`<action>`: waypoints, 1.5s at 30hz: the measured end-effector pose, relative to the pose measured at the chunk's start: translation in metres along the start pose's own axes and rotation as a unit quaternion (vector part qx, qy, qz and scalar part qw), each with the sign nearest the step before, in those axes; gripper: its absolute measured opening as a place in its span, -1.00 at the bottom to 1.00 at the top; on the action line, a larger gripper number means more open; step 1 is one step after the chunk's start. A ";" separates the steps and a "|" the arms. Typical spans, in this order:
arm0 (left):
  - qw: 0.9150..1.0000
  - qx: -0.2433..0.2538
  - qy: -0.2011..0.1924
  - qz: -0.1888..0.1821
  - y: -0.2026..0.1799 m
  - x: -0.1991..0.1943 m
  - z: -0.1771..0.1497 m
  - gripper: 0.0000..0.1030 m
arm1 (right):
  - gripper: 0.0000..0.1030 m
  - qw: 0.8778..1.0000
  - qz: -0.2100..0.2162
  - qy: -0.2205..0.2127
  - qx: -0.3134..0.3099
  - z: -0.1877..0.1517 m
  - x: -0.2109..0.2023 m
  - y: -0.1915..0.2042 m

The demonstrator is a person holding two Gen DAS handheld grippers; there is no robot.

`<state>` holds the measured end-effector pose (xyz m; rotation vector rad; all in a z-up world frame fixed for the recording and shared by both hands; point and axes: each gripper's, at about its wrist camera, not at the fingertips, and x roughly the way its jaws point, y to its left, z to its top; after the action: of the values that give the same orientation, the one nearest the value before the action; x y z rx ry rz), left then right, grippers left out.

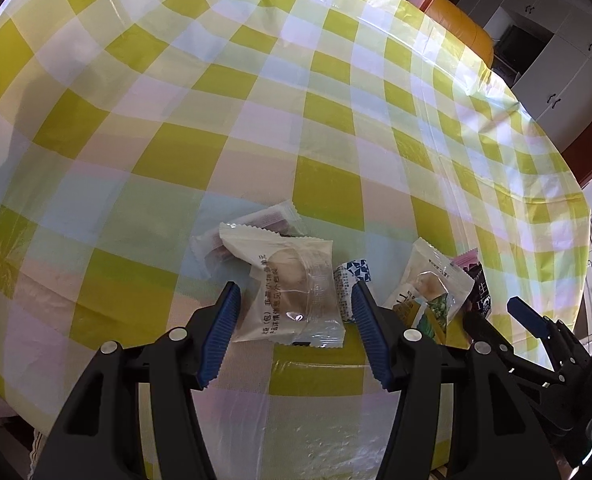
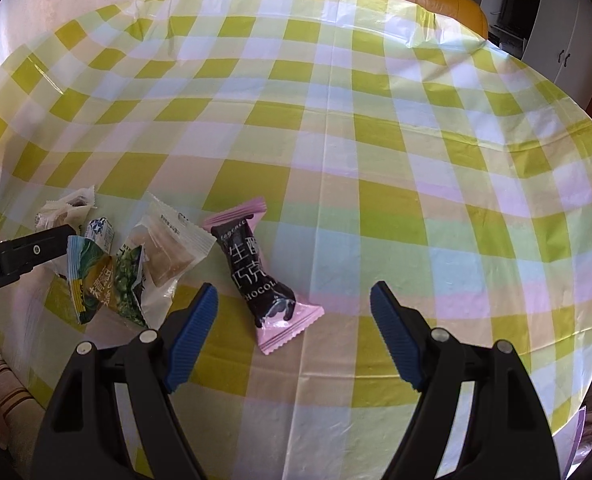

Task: Organize snacks
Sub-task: 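Move both open grippers back over the remaining snacks on the table, then grasp the pink-and-black chocolate bar with the right gripper while the left grasps the clear bun bag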

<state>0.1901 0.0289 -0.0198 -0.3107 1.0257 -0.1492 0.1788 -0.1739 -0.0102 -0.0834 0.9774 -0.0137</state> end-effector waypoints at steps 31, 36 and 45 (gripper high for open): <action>0.998 -0.011 -0.058 -0.012 0.002 -0.030 -0.005 -0.25 | -0.63 1.000 0.006 0.005 0.015 -0.008 -0.014 0.002; 0.997 -0.003 -0.069 -0.023 -0.006 -0.042 -0.009 -0.25 | -0.63 1.000 0.003 0.000 0.025 -0.014 -0.028 -0.003; 0.996 0.026 -0.075 -0.048 -0.032 -0.060 -0.024 -0.25 | -0.63 0.999 0.000 -0.005 0.044 -0.025 -0.051 -0.016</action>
<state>0.1398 0.0102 0.0280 -0.3197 0.8582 -0.2351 0.1299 -0.1889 0.0197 -0.0031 0.9664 -0.0566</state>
